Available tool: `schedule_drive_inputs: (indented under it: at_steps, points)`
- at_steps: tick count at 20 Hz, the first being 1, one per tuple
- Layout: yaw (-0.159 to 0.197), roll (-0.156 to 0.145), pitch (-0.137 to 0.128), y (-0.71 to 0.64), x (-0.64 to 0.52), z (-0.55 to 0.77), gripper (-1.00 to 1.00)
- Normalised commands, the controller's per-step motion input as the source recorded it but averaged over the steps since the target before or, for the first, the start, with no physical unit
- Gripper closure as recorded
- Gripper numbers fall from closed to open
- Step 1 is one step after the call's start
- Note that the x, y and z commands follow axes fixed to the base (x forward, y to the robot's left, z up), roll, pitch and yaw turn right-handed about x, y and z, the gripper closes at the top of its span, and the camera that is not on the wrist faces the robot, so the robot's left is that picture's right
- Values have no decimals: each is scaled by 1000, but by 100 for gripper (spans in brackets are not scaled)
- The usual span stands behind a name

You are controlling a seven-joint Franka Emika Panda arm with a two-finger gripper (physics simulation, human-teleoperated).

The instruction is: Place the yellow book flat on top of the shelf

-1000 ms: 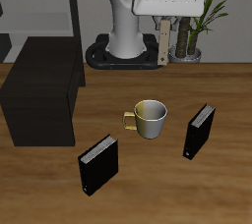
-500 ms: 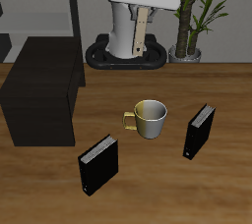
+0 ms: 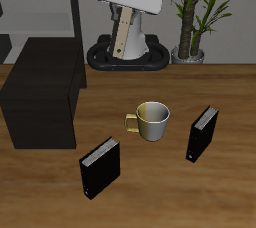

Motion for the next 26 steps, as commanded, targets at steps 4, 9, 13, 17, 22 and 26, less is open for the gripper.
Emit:
schedule_drive_inputs:
  at_steps: [4,9,13,17,22,26]
  points:
    - [19,-211,22,-377,158,-26,100]
    - [-20,-144,35,-272,103,15,100]
    - [-46,-145,1,-275,8,29,100]
    - [-33,-126,10,-315,6,-16,100]
    - [-31,-132,9,-350,-35,-17,100]
    - [-18,-112,1,-448,-49,-51,100]
